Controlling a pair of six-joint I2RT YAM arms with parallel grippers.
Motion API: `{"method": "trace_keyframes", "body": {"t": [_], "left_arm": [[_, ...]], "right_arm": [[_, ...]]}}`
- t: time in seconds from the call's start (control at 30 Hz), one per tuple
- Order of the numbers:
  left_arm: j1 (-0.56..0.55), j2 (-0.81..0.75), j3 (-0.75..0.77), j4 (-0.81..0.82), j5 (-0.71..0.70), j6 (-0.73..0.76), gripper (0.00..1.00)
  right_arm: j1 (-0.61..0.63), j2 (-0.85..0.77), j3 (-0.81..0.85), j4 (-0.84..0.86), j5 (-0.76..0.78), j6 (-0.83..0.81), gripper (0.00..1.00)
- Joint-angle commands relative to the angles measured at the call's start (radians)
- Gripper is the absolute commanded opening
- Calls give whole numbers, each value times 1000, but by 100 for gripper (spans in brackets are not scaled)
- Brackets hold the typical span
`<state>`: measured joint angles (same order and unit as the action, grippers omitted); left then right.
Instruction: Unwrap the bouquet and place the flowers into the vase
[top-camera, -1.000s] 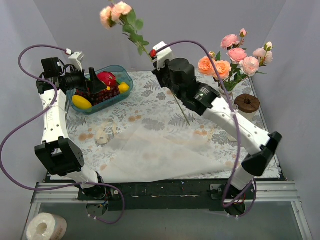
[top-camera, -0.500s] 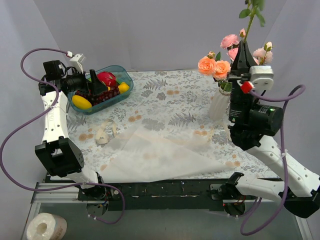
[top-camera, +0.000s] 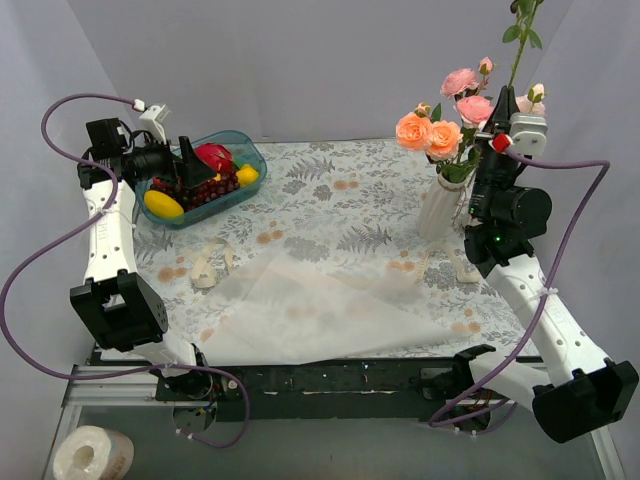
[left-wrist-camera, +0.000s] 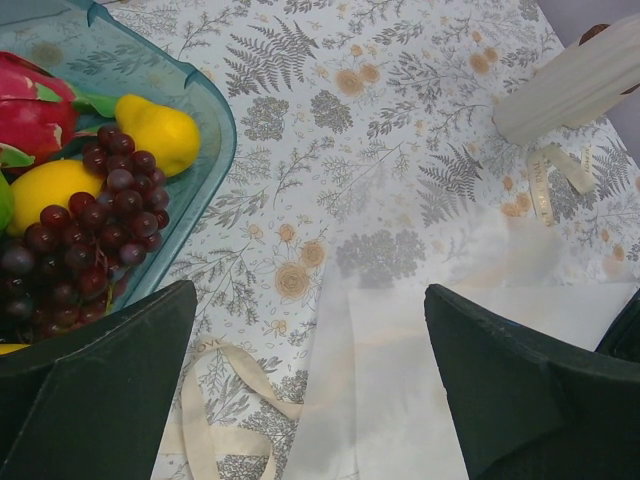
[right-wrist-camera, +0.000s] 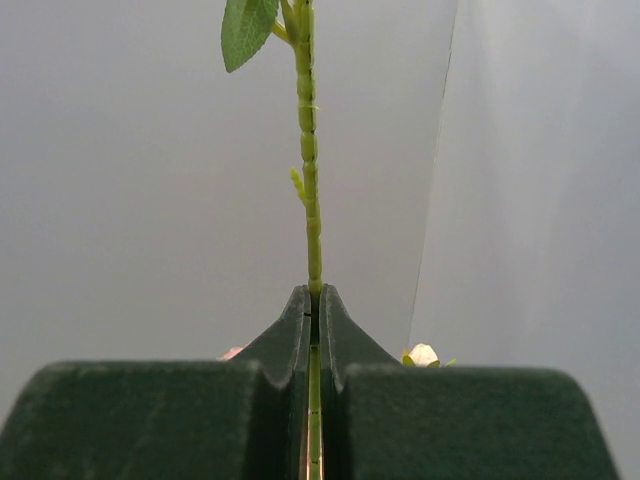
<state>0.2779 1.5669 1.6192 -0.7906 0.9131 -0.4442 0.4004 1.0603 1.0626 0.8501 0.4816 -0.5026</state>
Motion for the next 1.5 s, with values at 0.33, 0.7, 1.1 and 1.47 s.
{"method": "trace_keyframes", "body": {"t": [0.33, 0.7, 1.1, 1.47], "left_arm": [[4, 21, 45, -9, 21, 33, 98], [4, 33, 50, -35, 12, 62, 98], [3, 7, 25, -10, 13, 30, 98], [4, 24, 56, -59, 18, 19, 98]], "right_arm": [[-101, 112, -24, 213, -138, 223, 1], [-114, 136, -91, 248, -162, 210, 1], [-112, -8, -280, 14, -91, 325, 1], [-112, -68, -253, -279, -84, 407, 91]]}}
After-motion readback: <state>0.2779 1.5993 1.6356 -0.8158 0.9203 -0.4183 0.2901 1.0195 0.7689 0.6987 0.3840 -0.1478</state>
